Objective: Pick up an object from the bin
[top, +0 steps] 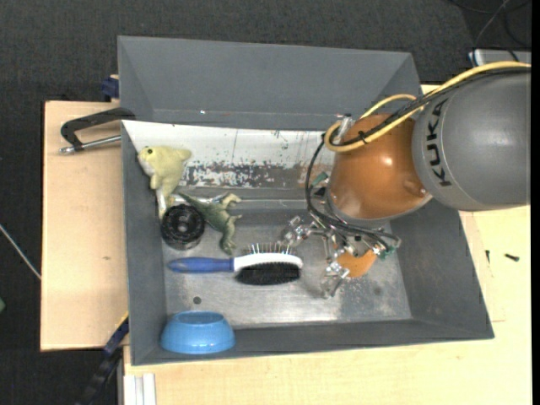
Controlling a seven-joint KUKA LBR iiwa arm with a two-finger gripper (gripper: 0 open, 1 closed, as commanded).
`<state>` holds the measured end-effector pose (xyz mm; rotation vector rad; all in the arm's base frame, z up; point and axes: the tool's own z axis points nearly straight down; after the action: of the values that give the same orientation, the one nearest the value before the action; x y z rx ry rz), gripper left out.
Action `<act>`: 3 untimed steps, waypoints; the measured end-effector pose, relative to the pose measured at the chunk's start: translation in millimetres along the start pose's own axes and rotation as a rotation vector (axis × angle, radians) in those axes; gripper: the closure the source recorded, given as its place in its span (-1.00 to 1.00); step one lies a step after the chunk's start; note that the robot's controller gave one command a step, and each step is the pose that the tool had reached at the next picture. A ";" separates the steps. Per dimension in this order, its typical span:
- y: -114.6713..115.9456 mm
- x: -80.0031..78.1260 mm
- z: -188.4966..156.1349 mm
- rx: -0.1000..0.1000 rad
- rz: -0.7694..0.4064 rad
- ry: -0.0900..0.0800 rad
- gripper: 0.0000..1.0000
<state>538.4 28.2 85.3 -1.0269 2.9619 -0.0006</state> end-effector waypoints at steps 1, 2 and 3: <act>-104.1 38.2 -24.8 0.006 -0.048 0.000 -1.00; -131.0 40.7 12.7 -0.001 0.162 0.000 -1.00; -131.4 39.5 10.9 0.001 0.162 -0.003 1.00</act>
Offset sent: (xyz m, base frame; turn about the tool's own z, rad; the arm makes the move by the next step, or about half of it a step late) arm 0.0316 -0.1000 0.0225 -0.0580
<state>588.9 -99.4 74.5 -0.7832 3.0320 0.0010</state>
